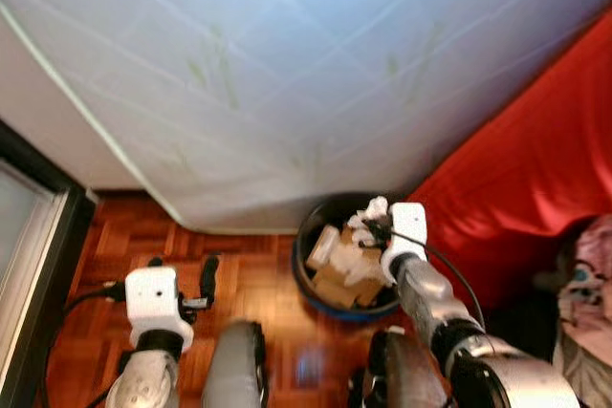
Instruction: Clean up the room
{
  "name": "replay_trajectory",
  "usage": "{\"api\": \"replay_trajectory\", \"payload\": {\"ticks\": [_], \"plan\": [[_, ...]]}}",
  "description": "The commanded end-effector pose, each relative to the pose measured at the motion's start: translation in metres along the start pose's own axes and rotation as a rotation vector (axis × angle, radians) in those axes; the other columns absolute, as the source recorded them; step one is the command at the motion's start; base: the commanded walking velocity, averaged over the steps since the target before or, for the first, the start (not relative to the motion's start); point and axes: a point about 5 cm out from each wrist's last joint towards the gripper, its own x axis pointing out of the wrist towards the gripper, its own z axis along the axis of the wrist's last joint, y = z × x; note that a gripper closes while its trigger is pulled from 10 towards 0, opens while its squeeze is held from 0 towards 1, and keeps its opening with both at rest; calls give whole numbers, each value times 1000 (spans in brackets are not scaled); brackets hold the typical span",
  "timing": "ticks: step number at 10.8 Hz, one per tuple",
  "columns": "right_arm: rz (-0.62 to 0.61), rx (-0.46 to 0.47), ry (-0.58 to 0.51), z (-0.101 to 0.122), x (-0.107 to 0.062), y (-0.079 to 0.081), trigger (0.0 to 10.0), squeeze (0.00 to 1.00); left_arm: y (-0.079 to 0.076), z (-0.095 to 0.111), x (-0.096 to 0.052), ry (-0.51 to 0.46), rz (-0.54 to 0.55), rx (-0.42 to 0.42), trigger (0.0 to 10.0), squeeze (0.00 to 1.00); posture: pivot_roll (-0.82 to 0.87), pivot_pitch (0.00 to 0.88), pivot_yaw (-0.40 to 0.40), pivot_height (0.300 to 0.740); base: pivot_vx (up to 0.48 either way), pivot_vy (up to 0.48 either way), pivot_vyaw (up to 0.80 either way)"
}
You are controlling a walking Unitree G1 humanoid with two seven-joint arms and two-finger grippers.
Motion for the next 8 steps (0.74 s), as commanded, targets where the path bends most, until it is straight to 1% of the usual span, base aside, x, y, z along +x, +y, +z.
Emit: {"api": "replay_trajectory", "payload": {"ticks": [1, 2, 3, 4, 5, 8], "plan": [[-16, 1, 54, -12, -2, -1, 10000, 0, -1, -1, -8, 32, 2, -14, 10000, 0, 256, 394, -3, 635, 0, 0, 0], [-18, 2, 55, -12, -2, -1, 10000, 0, -1, 0, -10, 36, 2, -13, 10000, 0, 257, 399, -3, 635, 0, 0, 0], [-16, 6, 55, -13, -3, -2, 10000, 82, 1, 4, -12, 36, 7, -10, 10000, 0, 262, 417, -3, 635, 0, 0, 0], [-19, 2, 57, -13, -3, -3, 10000, 765, 2, 7, -11, 34, 11, -3, 10000, 0, 264, 424, -4, 635, 0, 0, 0], [-33, -1, 53, -12, -3, -5, 10000, 1000, 3, 9, -11, 31, 13, 1, 10000, 0, 262, 428, -7, 635, 0, 0, 0], [-47, -12, 59, -12, -3, -9, 10000, 1000, 0, 13, -11, 32, 8, 3, 10000, 0, 264, 439, -10, 635, 0, 0, 0]]}}
